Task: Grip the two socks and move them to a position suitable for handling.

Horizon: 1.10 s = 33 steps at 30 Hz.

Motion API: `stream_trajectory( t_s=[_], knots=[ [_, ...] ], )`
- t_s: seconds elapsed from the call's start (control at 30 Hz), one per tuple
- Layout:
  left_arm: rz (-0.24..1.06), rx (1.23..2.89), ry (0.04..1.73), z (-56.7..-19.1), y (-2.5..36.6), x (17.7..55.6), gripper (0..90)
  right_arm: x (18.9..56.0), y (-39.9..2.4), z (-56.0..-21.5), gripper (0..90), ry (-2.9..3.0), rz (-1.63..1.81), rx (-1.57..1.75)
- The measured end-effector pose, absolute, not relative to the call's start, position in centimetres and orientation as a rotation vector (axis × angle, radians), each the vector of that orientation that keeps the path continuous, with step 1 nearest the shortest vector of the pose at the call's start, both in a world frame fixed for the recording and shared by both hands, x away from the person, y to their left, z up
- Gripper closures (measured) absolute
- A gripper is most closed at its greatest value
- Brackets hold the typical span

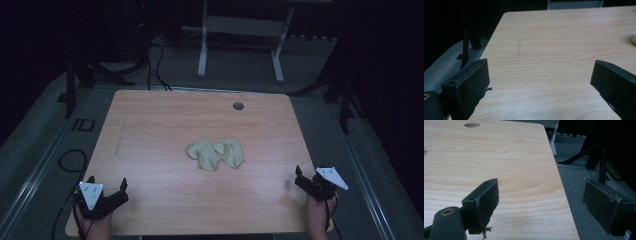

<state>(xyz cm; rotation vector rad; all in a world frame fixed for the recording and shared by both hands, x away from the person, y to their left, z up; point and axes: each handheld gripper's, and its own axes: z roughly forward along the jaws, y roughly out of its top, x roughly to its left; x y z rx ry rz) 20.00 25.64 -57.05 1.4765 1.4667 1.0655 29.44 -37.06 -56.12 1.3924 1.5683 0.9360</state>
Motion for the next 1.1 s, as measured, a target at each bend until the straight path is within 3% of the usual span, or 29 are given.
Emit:
stream_trajectory(
  t_s=[0.63,0.9,1.1],
  knots=[
    [0.988,1.467,1.46,-56.8,25.7,19.5,2.8,30.0,-37.4,-55.3,14.0,1.725,0.928,1.52],
    [1.017,1.522,1.401,-57.0,25.2,19.5,3.3,30.8,-35.5,-54.7,14.5,1.889,0.963,1.502],
    [0.95,1.54,1.395,-57.1,25.1,19.7,3.2,31.4,-33.8,-54.7,14.3,2.016,1.023,1.473]
  ],
)
